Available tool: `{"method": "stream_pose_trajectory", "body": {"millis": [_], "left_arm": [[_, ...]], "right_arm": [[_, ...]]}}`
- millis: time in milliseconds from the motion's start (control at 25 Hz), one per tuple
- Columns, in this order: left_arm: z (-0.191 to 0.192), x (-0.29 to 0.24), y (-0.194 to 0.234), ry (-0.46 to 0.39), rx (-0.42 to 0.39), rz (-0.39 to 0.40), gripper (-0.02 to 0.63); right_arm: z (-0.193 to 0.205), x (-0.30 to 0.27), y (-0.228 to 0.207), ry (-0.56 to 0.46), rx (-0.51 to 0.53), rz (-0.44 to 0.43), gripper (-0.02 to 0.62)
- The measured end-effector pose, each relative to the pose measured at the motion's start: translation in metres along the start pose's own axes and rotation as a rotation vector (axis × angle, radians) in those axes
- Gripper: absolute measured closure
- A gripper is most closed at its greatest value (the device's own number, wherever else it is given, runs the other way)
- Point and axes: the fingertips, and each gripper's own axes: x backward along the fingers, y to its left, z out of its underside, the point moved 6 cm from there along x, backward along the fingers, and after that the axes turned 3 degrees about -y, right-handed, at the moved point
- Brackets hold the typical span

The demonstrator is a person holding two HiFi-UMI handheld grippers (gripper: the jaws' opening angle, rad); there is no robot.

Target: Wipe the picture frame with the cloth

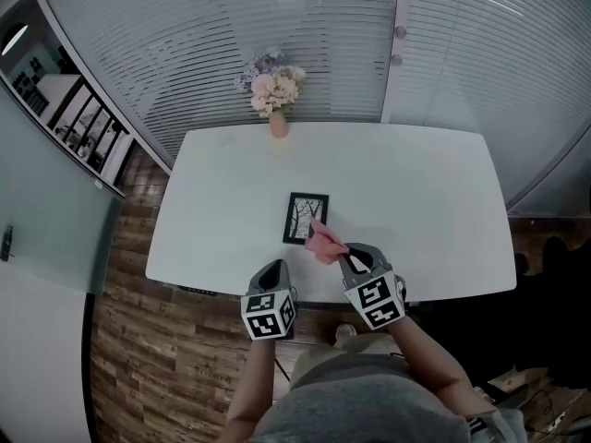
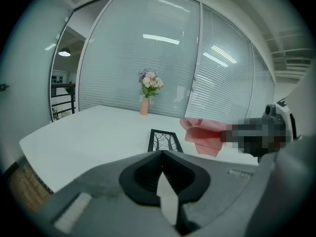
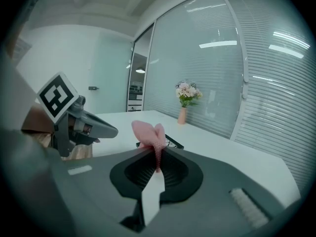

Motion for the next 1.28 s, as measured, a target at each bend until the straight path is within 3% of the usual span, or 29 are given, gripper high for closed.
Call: {"method": "stream_pose_trajectory", "body": {"millis": [520, 1280], "left_arm": [[0.016, 0.080, -0.030, -0.013, -0.009, 0.097, 0.604], [0.057, 0.188, -0.043, -0.051, 0.010, 0.128, 0.604]], "right_arm": [[0.000, 0.063, 0.059, -0.037, -0.077, 0.033, 0.578], [0.011, 0.145, 0.140, -0.083, -0.095, 0.041, 0.578]]}}
